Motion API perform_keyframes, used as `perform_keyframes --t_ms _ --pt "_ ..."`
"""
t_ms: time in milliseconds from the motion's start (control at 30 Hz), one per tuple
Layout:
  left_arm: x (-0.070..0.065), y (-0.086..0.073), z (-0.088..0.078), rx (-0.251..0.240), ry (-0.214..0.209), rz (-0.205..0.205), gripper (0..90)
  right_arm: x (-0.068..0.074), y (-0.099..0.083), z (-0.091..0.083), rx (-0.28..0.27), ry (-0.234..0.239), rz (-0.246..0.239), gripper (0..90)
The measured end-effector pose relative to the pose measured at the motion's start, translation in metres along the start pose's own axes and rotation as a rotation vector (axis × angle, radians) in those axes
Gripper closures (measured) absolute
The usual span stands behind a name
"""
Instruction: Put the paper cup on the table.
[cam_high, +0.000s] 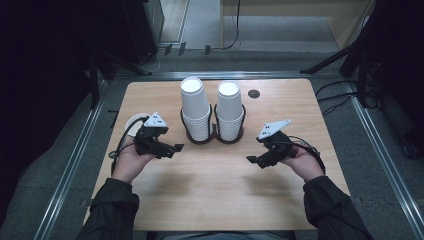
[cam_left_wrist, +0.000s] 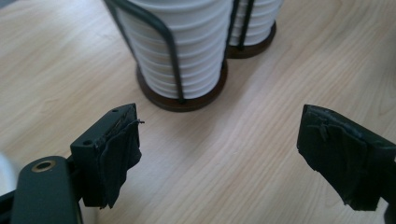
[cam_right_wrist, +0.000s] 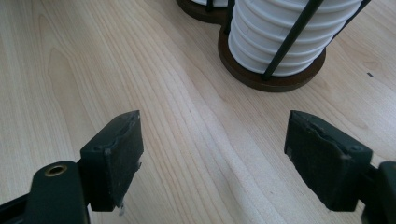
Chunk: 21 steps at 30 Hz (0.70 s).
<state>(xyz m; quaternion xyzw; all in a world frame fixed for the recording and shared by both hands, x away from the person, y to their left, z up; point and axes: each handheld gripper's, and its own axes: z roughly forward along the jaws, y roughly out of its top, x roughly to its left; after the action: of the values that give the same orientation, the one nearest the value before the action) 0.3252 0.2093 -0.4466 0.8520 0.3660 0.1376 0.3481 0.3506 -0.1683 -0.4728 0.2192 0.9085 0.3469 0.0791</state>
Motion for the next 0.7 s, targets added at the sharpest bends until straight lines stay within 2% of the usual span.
perform_keyframes --t_ms 100,167,200,233,400,500,533,567,700 --pt "-0.009 0.000 0.009 0.011 -0.012 0.011 13.4 0.000 -0.001 0.000 0.003 -0.003 -0.004 19.6" --pt "-0.017 0.001 0.017 0.001 -0.032 0.007 13.4 0.001 -0.001 -0.001 0.003 -0.003 -0.002 19.6" --pt "-0.017 0.001 0.017 0.001 -0.032 0.007 13.4 0.001 -0.001 -0.001 0.003 -0.003 -0.002 19.6" --pt "-0.025 0.002 0.024 0.017 -0.034 0.026 13.4 0.001 -0.001 -0.001 0.001 -0.005 -0.002 19.6" --pt "-0.036 0.004 0.037 0.043 -0.056 0.058 13.4 0.003 -0.002 0.000 0.000 -0.003 -0.008 19.6" --pt "-0.039 0.005 0.041 0.036 -0.052 0.068 13.4 0.004 -0.003 0.000 0.002 -0.001 -0.011 19.6" --pt "-0.042 0.007 0.043 0.007 -0.046 0.077 13.4 0.004 -0.003 0.000 0.002 -0.003 -0.007 19.6" --pt "-0.042 0.007 0.043 0.007 -0.046 0.077 13.4 0.004 -0.004 0.000 0.001 -0.005 -0.003 19.6" --pt "-0.050 0.011 0.050 0.008 -0.070 0.096 13.4 0.004 -0.005 -0.001 -0.006 -0.006 0.001 19.6"
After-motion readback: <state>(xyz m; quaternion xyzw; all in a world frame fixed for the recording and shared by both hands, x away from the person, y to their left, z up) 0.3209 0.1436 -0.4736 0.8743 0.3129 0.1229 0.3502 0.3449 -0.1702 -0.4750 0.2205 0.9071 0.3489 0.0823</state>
